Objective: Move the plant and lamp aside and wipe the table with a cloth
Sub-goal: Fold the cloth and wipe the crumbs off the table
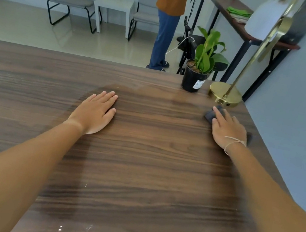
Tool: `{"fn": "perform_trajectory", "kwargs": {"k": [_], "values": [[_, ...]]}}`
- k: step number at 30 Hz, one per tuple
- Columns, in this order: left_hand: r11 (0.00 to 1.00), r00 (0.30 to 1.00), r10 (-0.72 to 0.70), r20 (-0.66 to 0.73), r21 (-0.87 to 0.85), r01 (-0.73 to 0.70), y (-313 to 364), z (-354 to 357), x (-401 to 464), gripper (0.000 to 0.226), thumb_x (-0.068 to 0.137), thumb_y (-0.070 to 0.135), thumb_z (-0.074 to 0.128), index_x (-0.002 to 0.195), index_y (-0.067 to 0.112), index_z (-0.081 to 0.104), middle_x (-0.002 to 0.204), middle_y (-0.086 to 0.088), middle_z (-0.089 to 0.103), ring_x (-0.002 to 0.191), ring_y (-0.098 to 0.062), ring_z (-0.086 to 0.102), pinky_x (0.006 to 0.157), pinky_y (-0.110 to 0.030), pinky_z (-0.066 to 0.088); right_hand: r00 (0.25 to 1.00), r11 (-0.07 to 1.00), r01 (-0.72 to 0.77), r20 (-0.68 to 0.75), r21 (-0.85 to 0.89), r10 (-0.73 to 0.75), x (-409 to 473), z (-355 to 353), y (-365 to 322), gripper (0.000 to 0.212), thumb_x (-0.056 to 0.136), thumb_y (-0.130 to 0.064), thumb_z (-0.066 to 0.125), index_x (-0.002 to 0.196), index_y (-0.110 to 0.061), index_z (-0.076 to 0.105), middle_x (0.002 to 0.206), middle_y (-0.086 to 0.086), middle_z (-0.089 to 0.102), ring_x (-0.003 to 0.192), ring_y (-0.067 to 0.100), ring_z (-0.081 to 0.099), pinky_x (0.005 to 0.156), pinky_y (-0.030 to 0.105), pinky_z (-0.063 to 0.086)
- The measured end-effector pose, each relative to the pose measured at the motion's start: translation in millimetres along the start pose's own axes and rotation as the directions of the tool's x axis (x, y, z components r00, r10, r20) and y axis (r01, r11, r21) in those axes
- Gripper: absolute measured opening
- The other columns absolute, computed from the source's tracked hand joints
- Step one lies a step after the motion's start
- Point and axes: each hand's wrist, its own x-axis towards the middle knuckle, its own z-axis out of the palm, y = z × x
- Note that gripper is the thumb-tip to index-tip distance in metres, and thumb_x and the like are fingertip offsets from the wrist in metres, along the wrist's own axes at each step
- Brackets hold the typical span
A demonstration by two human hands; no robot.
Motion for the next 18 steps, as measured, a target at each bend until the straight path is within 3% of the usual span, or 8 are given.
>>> {"fn": "perform_trajectory", "kwargs": {"k": [3,5,7,9,11,13,15,18], "values": [[1.000,1.000,0.012,0.001,-0.002,-0.012,2.1,-2.1,-2.7,0.053,0.099,0.032,0.022,0.149,0.017,0.015,0.160,0.001,0.009,0.148,-0.017,0.006,0.121,-0.035,0.006,0.979,0.979,0.202,0.027,0.029,-0.203,-40.0,5.2,-38.0,0.048,0.099,-0.038,0.018,0.147,-0.036,0.016,0.157,0.000,0.021,0.141,0.029,0.024,0.111,0.042,0.026],[1.000,1.000,-0.012,0.022,0.026,0.011,-5.1,-6.0,-4.9,0.052,0.099,0.030,0.022,0.149,0.014,0.016,0.160,-0.002,0.010,0.148,-0.020,0.007,0.120,-0.036,0.007,0.890,0.890,0.452,0.034,0.058,-0.455,-91.2,8.0,-53.3,0.051,0.096,-0.045,0.012,0.146,-0.039,0.017,0.157,-0.004,0.022,0.142,0.026,0.024,0.111,0.040,0.024],[0.996,0.999,-0.044,0.030,0.083,0.041,-11.4,-6.6,-6.7,0.052,0.099,0.029,0.023,0.148,0.011,0.017,0.160,-0.005,0.011,0.148,-0.023,0.009,0.120,-0.037,0.009,0.833,0.830,0.547,0.026,0.107,-0.553,-116.9,-1.3,-36.5,0.057,0.090,-0.049,0.007,0.145,-0.040,0.020,0.156,-0.006,0.025,0.142,0.023,0.027,0.110,0.037,0.027],[0.995,0.998,-0.064,0.022,0.082,0.062,-12.8,-14.6,-4.6,0.052,0.099,0.028,0.024,0.148,0.010,0.018,0.159,-0.007,0.012,0.148,-0.025,0.010,0.120,-0.037,0.010,0.894,0.894,0.445,0.024,0.048,-0.447,-99.1,-2.0,4.0,0.053,0.093,-0.048,0.012,0.145,-0.039,0.021,0.156,-0.005,0.025,0.141,0.025,0.028,0.109,0.038,0.028],[0.999,0.999,0.047,0.017,0.023,-0.047,52.0,-11.4,-10.5,0.053,0.099,0.029,0.025,0.148,0.011,0.018,0.159,-0.006,0.012,0.148,-0.025,0.010,0.120,-0.037,0.010,0.997,0.997,0.076,0.012,-0.011,-0.076,-104.2,-16.0,95.2,0.047,0.099,-0.041,0.019,0.146,-0.037,0.019,0.156,-0.002,0.024,0.138,0.028,0.030,0.108,0.043,0.032],[0.997,0.997,0.070,0.026,-0.021,-0.069,73.8,-13.9,-9.1,0.053,0.099,0.031,0.027,0.148,0.012,0.020,0.159,-0.005,0.013,0.148,-0.024,0.011,0.120,-0.037,0.010,0.995,0.995,-0.096,0.018,0.021,0.096,-80.9,-12.9,100.8,0.048,0.099,-0.038,0.020,0.147,-0.036,0.017,0.156,0.000,0.023,0.136,0.030,0.031,0.106,0.046,0.033],[0.992,0.993,0.116,0.029,-0.045,-0.114,93.3,-5.3,-7.8,0.053,0.098,0.031,0.029,0.147,0.012,0.022,0.159,-0.006,0.015,0.147,-0.025,0.013,0.120,-0.038,0.010,1.000,1.000,-0.007,0.015,0.026,0.006,-78.4,-6.9,63.7,0.048,0.099,-0.038,0.020,0.147,-0.036,0.015,0.158,0.000,0.019,0.139,0.030,0.026,0.109,0.046,0.029],[0.975,0.980,0.200,0.010,-0.095,-0.199,128.2,-1.5,-2.5,0.052,0.098,0.030,0.031,0.147,0.012,0.024,0.159,-0.006,0.017,0.147,-0.025,0.013,0.120,-0.038,0.010,0.947,0.947,0.316,0.044,0.056,-0.318,-131.4,-2.1,23.4,0.048,0.099,-0.039,0.019,0.147,-0.040,0.012,0.158,-0.003,0.017,0.143,0.026,0.020,0.111,0.042,0.023]]}}
